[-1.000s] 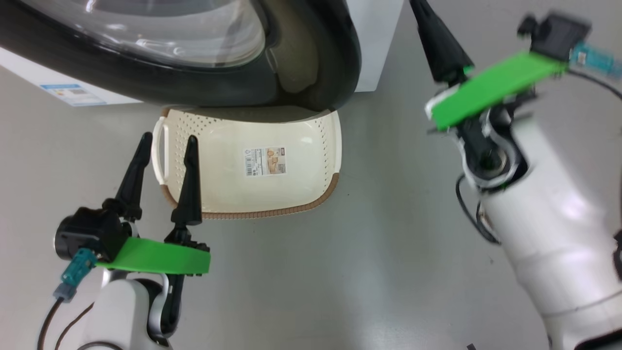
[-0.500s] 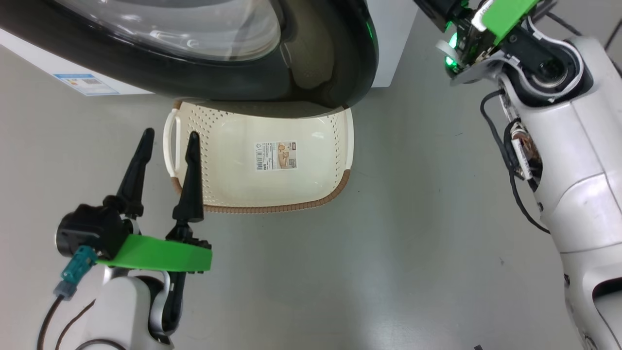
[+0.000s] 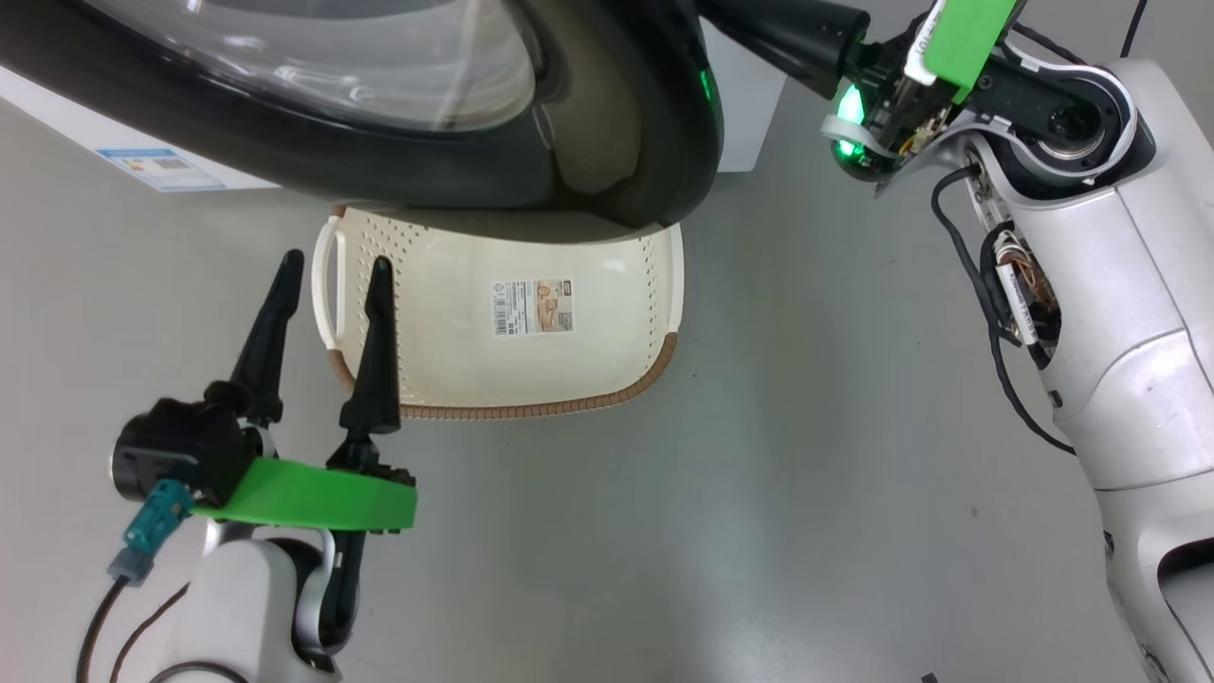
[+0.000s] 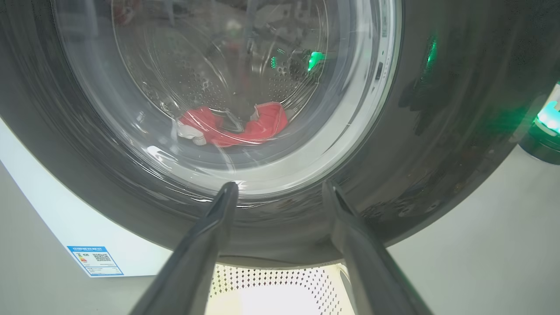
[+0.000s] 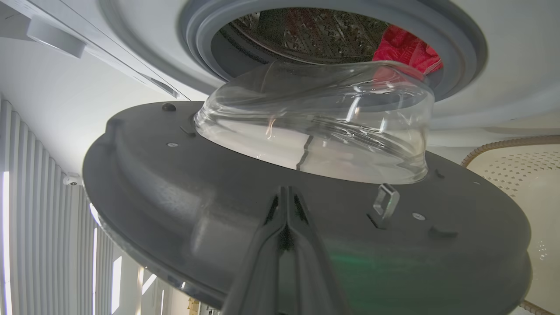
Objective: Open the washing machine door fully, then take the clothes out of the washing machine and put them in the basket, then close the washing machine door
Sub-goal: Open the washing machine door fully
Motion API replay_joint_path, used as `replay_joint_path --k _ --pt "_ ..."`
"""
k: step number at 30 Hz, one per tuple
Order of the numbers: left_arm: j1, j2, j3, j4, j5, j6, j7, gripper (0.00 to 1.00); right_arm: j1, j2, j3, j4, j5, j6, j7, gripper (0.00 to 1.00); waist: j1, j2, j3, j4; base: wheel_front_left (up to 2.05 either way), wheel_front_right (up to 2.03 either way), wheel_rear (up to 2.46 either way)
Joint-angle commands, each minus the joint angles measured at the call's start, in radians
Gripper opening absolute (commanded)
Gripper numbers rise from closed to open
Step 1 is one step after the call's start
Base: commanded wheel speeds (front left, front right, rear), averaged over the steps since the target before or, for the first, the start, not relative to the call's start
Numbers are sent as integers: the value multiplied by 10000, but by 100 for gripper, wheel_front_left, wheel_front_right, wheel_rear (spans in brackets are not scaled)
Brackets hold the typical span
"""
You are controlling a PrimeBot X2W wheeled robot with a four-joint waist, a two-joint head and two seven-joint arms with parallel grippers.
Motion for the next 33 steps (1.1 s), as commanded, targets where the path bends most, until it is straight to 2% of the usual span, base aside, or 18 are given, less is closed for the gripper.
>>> replay_joint_path --k 1,8,12,33 --pt "-11 250 303 -250 75 72 -76 100 108 246 130 -380 -52 67 149 0 0 -1 -82 13 0 0 0" --pt "93 250 239 -141 -36 81 -76 100 760 258 366 -598 -89 67 514 0 0 -1 -437 180 0 0 0" --pt "196 250 275 -123 -125 274 -76 100 1058 269 491 -689 -97 67 653 0 0 -1 -652 343 0 0 0" --pt "629 250 -255 606 -692 478 -76 100 2369 315 1058 -905 -40 67 1088 0 0 -1 -1862 1538 0 0 0"
